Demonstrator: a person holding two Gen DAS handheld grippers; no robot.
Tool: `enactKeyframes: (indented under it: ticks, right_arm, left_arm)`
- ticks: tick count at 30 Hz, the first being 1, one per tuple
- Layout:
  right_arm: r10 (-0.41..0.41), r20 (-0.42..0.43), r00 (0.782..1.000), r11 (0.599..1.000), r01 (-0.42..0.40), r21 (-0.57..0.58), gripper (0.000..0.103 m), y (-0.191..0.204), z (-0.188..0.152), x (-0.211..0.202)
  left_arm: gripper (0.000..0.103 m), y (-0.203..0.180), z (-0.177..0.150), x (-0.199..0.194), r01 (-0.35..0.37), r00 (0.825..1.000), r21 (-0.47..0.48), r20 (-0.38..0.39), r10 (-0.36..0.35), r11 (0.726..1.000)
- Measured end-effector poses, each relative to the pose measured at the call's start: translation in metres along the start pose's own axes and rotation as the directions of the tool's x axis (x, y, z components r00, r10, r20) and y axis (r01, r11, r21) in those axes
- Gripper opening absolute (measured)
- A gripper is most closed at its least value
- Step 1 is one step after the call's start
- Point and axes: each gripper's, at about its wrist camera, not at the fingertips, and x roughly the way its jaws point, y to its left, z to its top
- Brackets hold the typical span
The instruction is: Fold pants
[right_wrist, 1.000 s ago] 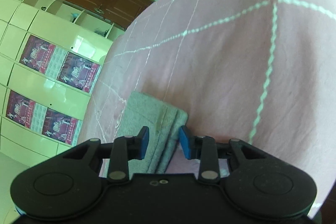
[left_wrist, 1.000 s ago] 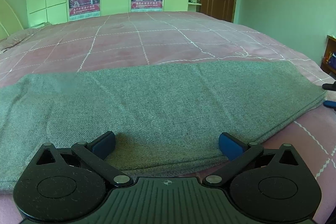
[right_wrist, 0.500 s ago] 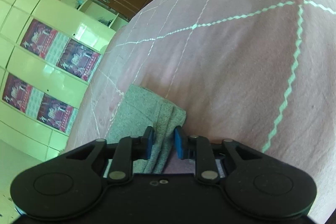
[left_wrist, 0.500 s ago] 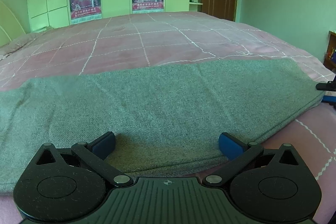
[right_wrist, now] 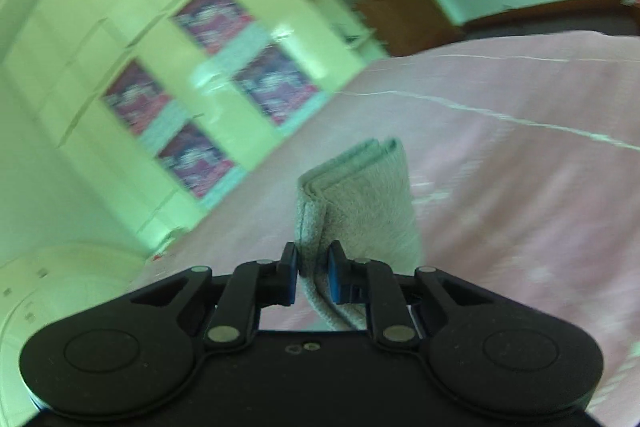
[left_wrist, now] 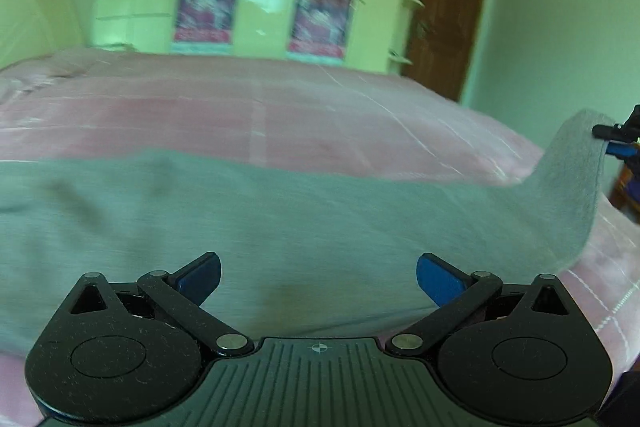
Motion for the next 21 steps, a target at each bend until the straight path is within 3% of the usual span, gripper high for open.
enactKeyframes:
  ticks: [4,7,10,11,12,13,14,15,17,19,20,21]
  right_arm:
    - [0.142,-0.082,0.986,0.987,-0.148,-0.070,0.007,0.082,-0.036,0.029]
    - [0.214,-0.195,0.957,0.962,-0.241,-0.129,0.007,0.130,-0.084,0.047]
    - [0.216,-0.379,0.900,0.922,-0.316,-0.225,0.014,0.164,-0.160,0.069]
    - [0.144,-0.482,0.864,0.912,-0.305,-0.276,0.017,0.170,-0.195,0.081]
    - [0.039,-0.591,0.806,0.917,-0.263,-0.299,0.020,0.173,-0.222,0.093]
    - [-0.002,-0.588,0.809,0.909,-0.244,-0.339,0.020,0.173,-0.234,0.089]
    - [0.037,-0.525,0.850,0.894,-0.262,-0.362,0.020,0.172,-0.233,0.072]
    - [0.070,-0.494,0.867,0.898,-0.271,-0.348,0.020,0.170,-0.226,0.061]
    - [0.126,-0.469,0.874,0.926,-0.273,-0.260,0.019,0.158,-0.205,0.049]
    - [0.141,-0.426,0.894,0.928,-0.270,-0.257,0.019,0.147,-0.189,0.045]
    - [0.101,-0.443,0.891,0.920,-0.253,-0.298,0.019,0.143,-0.191,0.048]
    - [0.073,-0.512,0.856,0.912,-0.266,-0.314,0.019,0.137,-0.200,0.058]
  left_arm:
    - [0.103,0.091,-0.003,-0.049,-0.144,0.988,-0.053,0.051,0.147,0.988]
    - [0.103,0.147,-0.013,-0.074,-0.254,0.964,-0.110,0.053,0.261,0.961]
    - [0.103,0.191,-0.029,-0.085,-0.325,0.940,-0.204,0.033,0.338,0.923]
    - [0.103,0.201,-0.034,-0.086,-0.335,0.937,-0.230,0.023,0.349,0.914]
    - [0.103,0.209,-0.038,-0.085,-0.339,0.935,-0.250,0.015,0.354,0.907]
    - [0.103,0.217,-0.042,-0.084,-0.343,0.934,-0.267,0.007,0.358,0.901]
    - [0.103,0.221,-0.044,-0.082,-0.345,0.933,-0.271,0.007,0.360,0.899]
    - [0.103,0.225,-0.045,-0.082,-0.343,0.933,-0.270,0.014,0.360,0.900]
    - [0.103,0.227,-0.044,-0.080,-0.338,0.933,-0.265,0.033,0.359,0.903]
    - [0.103,0.224,-0.043,-0.073,-0.317,0.940,-0.263,0.040,0.339,0.911]
    - [0.103,0.221,-0.044,-0.075,-0.301,0.945,-0.256,0.047,0.323,0.919]
    - [0.103,0.215,-0.044,-0.077,-0.288,0.950,-0.243,0.052,0.309,0.926]
